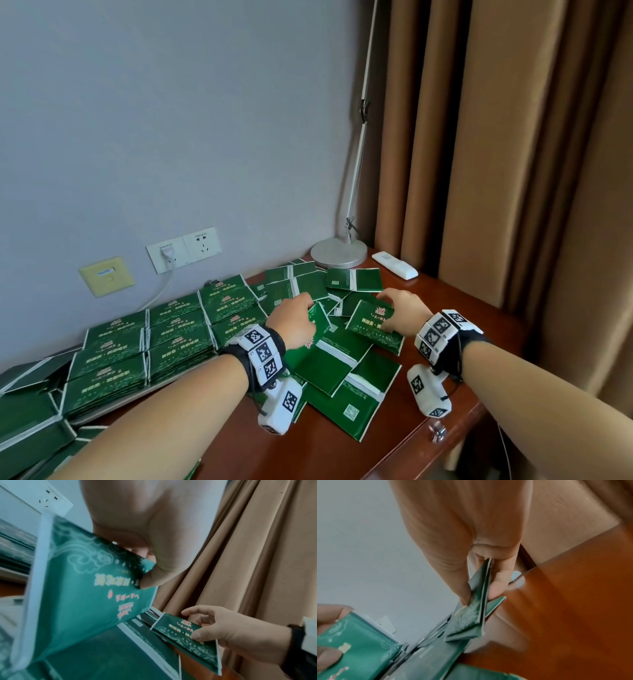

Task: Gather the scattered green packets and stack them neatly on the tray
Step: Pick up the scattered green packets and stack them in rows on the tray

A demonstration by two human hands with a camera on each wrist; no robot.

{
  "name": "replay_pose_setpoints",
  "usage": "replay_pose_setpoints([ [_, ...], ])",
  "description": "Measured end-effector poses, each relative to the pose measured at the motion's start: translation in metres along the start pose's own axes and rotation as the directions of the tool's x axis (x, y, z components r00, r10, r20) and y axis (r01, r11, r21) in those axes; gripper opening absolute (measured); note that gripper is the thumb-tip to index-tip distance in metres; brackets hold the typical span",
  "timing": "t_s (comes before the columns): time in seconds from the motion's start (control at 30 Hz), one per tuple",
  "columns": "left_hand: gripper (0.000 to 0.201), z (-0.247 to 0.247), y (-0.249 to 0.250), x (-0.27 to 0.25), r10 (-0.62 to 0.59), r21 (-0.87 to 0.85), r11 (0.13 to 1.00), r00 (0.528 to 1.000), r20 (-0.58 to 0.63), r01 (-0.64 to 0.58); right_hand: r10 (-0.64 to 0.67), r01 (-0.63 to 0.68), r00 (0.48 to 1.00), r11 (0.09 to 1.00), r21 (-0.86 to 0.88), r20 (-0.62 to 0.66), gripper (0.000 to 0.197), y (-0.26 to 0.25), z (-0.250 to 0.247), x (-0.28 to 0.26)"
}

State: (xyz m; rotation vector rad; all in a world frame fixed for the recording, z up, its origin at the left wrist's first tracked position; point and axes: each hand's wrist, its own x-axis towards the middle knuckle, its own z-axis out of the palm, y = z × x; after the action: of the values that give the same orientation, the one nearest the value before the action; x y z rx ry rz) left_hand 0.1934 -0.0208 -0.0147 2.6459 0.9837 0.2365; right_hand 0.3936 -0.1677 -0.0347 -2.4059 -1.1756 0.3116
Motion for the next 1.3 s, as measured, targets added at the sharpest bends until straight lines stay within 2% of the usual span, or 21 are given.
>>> replay_pose_setpoints([
  [0.13,0.048,-0.016,-0.005,-0.006,-0.033,-0.073,0.997,0.999,-0.040,0.030,-0.004,0.011,0.998,0.995,0.104,-0.067,0.059,-0.008,-0.013,-0.004],
  [0.27,0.044,-0.035,-0.019,-0.014,-0.106,-0.245,0.966,0.989,-0.102,0.078,-0.018,0.051,0.987,0.977,0.209,-0.161,0.052,-0.032,-0.022,-0.009],
  [0.43,0.044,-0.060,-0.048,-0.034,-0.190,-0.377,0.917,0.975,-0.118,0.133,-0.060,0.109,0.984,0.947,0.303,-0.167,0.056,-0.071,-0.020,-0.007],
  [0.53,0.044,-0.076,-0.074,-0.044,-0.294,-0.521,0.830,0.950,-0.106,0.198,-0.063,0.125,0.981,0.930,0.345,-0.185,0.059,-0.098,-0.012,-0.002],
  [0.63,0.040,-0.090,-0.103,-0.056,-0.405,-0.655,0.714,0.909,-0.097,0.248,-0.077,0.146,0.977,0.921,0.362,-0.198,0.053,-0.126,-0.003,0.006],
  [0.73,0.019,-0.101,-0.141,-0.067,-0.481,-0.762,0.598,0.872,-0.094,0.248,-0.083,0.167,0.971,0.906,0.388,-0.224,0.048,-0.155,0.012,0.018],
  [0.87,0.031,-0.107,-0.189,-0.072,-0.591,-0.850,0.466,0.801,-0.091,0.248,-0.092,0.209,0.959,0.868,0.451,-0.267,0.048,-0.190,0.033,0.034],
  [0.93,0.038,-0.110,-0.212,-0.070,-0.605,-0.860,0.446,0.792,-0.085,0.248,-0.120,0.229,0.959,0.864,0.448,-0.258,0.050,-0.207,0.043,0.043],
  [1.0,0.036,-0.112,-0.233,-0.067,-0.632,-0.870,0.423,0.771,-0.080,0.256,-0.143,0.236,0.963,0.853,0.465,-0.227,0.051,-0.224,0.055,0.054],
  [1.13,0.030,-0.110,-0.264,-0.053,-0.698,-0.933,0.280,0.715,-0.036,0.227,-0.147,0.178,0.984,0.812,0.556,-0.101,0.051,-0.251,0.075,0.077],
  [1.3,0.028,-0.109,-0.285,-0.027,-0.722,-0.956,0.238,0.690,-0.056,0.171,-0.172,0.160,0.984,0.799,0.580,-0.034,0.045,-0.269,0.090,0.115],
])
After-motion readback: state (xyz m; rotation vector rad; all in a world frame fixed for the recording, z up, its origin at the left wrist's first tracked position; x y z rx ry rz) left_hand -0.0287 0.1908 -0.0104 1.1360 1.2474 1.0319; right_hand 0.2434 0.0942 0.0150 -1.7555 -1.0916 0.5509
